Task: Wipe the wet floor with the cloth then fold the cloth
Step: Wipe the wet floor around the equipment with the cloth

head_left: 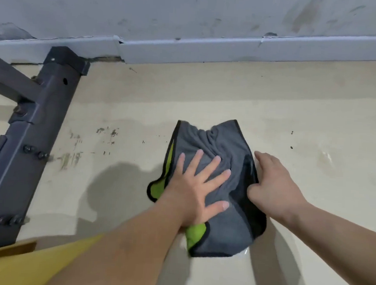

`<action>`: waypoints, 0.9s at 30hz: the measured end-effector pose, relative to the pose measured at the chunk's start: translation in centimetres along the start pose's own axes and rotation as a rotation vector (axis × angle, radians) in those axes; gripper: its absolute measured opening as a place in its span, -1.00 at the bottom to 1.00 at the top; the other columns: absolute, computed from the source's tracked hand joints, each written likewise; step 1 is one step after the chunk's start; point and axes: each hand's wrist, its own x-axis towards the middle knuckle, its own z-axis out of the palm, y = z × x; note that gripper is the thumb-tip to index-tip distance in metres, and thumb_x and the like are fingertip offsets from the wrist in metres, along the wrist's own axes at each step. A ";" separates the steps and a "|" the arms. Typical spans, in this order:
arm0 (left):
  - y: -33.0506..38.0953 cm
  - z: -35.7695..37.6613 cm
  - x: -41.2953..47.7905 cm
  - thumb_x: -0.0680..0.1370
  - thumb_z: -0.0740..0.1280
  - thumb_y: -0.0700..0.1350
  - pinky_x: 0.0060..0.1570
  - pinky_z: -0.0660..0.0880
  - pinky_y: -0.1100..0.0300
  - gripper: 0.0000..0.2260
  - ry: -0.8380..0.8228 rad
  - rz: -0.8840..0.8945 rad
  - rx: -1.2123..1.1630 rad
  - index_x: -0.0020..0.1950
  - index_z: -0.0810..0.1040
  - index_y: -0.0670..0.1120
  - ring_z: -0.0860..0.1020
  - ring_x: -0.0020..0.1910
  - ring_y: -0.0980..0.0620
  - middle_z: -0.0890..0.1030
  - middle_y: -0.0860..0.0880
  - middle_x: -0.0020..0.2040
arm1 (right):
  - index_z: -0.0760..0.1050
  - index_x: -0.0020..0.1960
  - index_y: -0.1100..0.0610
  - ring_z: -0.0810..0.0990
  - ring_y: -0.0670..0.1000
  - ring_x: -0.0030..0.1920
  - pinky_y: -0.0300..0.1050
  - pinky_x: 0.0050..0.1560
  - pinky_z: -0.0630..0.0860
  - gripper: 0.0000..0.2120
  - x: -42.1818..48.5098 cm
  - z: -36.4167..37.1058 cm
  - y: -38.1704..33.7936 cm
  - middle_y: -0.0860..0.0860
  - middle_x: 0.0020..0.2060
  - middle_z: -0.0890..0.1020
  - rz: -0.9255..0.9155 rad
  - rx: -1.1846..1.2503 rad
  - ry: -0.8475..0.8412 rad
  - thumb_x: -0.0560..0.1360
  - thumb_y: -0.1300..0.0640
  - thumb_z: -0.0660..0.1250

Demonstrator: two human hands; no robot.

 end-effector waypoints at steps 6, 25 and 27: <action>-5.0 -1.0 3.1 0.55 -0.22 0.52 0.49 -0.34 -0.46 -0.24 0.076 -0.596 -0.179 0.66 -0.31 0.23 -0.36 0.63 -0.33 -0.35 -0.05 0.69 | 0.08 0.62 0.04 0.12 0.04 0.58 0.00 0.49 0.26 -0.23 2.2 -0.1 -1.5 0.02 0.57 0.17 0.001 -0.120 -0.114 0.47 0.20 0.29; -16.8 -4.0 7.8 0.53 -0.17 0.55 0.58 -0.31 -0.26 -0.29 0.146 -0.453 -0.191 0.65 -0.19 0.37 -0.33 0.66 -0.04 -0.25 0.12 0.71 | -0.50 0.54 -0.13 -0.25 0.08 0.62 0.17 0.46 0.34 0.68 12.5 3.4 -9.8 -0.06 0.60 -0.29 -0.042 -0.497 -0.237 -0.17 -0.37 0.63; -17.9 -4.4 9.1 0.57 -0.20 0.50 0.58 -0.29 -0.29 -0.32 0.179 -0.549 -0.206 0.66 -0.18 0.33 -0.31 0.67 -0.07 -0.23 0.08 0.71 | -0.42 0.58 -0.11 -0.29 0.04 0.62 0.12 0.46 0.36 0.63 12.2 3.5 -9.9 -0.10 0.60 -0.34 -0.034 -0.498 -0.223 -0.11 -0.38 0.63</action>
